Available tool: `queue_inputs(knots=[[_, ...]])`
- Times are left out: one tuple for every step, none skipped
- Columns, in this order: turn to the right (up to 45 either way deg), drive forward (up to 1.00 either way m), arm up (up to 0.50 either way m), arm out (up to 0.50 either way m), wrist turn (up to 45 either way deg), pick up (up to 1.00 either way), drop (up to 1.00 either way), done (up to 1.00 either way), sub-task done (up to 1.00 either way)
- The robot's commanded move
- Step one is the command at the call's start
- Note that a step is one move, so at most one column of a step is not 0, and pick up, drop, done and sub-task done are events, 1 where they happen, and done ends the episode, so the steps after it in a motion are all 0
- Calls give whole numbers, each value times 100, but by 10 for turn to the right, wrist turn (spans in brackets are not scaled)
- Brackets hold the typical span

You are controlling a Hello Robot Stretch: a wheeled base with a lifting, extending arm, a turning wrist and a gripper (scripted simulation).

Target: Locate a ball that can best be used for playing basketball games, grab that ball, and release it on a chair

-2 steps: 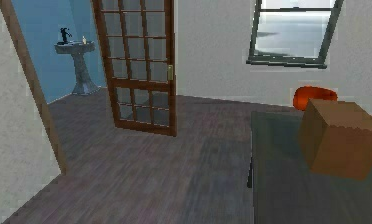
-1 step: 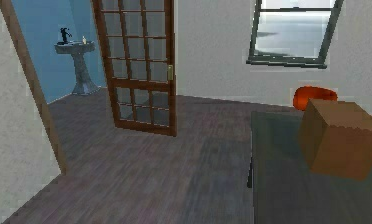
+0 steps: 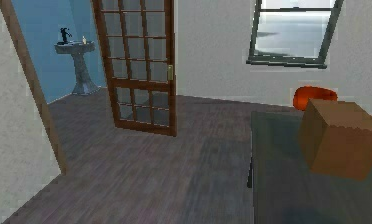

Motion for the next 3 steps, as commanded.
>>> queue_inputs(knots=[[0,0,0,0,-450,0,0,0,0],[0,0,0,0,-30,0,0,0,0],[0,0,0,-34,0,0,0,0,0]])
